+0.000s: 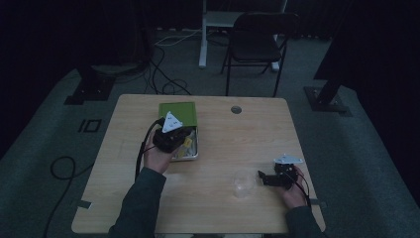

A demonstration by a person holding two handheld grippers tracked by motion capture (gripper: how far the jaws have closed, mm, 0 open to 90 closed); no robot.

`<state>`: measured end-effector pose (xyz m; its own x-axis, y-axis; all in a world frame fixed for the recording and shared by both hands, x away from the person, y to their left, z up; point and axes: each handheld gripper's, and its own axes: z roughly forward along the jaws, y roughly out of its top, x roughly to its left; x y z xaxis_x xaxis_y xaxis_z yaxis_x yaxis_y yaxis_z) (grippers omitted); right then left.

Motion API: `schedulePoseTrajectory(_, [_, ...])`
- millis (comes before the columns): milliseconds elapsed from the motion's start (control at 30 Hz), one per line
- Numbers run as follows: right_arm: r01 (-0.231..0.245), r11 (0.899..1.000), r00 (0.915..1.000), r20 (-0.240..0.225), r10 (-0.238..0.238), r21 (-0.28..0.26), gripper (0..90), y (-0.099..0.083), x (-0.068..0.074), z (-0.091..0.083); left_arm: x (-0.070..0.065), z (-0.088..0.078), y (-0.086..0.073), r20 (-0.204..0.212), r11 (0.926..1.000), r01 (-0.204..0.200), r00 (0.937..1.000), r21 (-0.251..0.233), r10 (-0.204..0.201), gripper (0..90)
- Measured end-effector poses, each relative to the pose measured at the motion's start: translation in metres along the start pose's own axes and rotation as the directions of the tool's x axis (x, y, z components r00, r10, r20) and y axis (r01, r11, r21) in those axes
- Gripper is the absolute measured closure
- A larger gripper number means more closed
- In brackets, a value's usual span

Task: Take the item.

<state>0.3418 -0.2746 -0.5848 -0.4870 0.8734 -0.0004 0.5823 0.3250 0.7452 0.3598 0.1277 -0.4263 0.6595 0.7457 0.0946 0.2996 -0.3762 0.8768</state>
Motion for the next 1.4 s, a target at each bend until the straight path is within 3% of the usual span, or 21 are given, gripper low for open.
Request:
schedulePoseTrajectory(267, [0.001,1.000,1.0000,0.000,-0.001,0.000,12.6,0.000,0.000,0.000,-0.002,-0.001,0.006,-0.003,0.9995,0.002,1.0000,-0.031,-0.003,90.0])
schedulePoseTrajectory(367, [0.000,1.000,1.0000,0.000,0.000,0.000,12.6,0.000,0.000,0.000,0.004,-0.006,0.005,-0.005,0.9980,0.028,0.9996,-0.056,-0.028,90.0])
schedulePoseTrajectory(500, [0.002,1.000,1.0000,0.000,-0.002,0.001,12.6,0.000,0.000,0.000,0.014,0.007,-0.012,-0.046,0.9985,0.040,0.9982,0.037,-0.038,90.0])
schedulePoseTrajectory(567, [0.002,1.000,1.0000,0.000,-0.002,0.001,12.6,0.000,0.000,0.000,0.021,0.017,-0.027,-0.053,0.9937,0.068,0.9966,0.089,-0.063,90.0])
schedulePoseTrajectory(600, [0.002,1.000,1.0000,-0.001,-0.002,0.001,12.6,0.000,0.000,0.000,0.021,0.017,-0.027,-0.053,0.9937,0.068,0.9966,0.089,-0.063,90.0])
schedulePoseTrajectory(667, [0.002,1.000,1.0000,0.000,-0.002,0.000,12.6,0.000,0.000,0.000,0.024,0.026,-0.043,-0.060,0.9864,0.085,0.9952,0.141,-0.077,90.0])
schedulePoseTrajectory(833, [0.000,1.000,1.0000,-0.001,0.000,0.001,12.6,0.000,0.000,0.000,0.022,0.033,-0.052,-0.055,0.9809,0.075,0.9963,0.179,-0.066,90.0])
schedulePoseTrajectory(967, [0.002,1.000,1.0000,-0.001,-0.002,0.001,12.6,0.000,0.000,0.000,0.013,0.033,-0.043,-0.004,0.9882,0.050,0.9987,0.145,-0.050,90.0])
schedulePoseTrajectory(1167, [0.003,1.000,1.0000,0.000,-0.003,0.000,12.6,0.000,0.000,0.000,0.001,0.038,-0.028,0.046,0.9928,0.014,0.9988,0.119,-0.019,90.0])
schedulePoseTrajectory(1233, [0.003,1.000,1.0000,0.000,-0.003,0.000,12.6,0.000,0.000,0.000,-0.002,0.042,-0.027,0.053,0.9922,0.006,0.9985,0.125,-0.013,89.6])
schedulePoseTrajectory(1267, [0.003,1.000,1.0000,0.000,-0.003,0.000,12.6,0.000,0.000,0.000,-0.002,0.042,-0.027,0.053,0.9918,0.008,0.9985,0.127,-0.015,85.2])
schedulePoseTrajectory(1400, [0.004,1.000,1.0000,-0.002,-0.004,0.000,12.5,0.000,0.000,0.000,0.003,0.038,-0.031,0.045,0.9917,0.029,0.9984,0.125,-0.035,81.8])
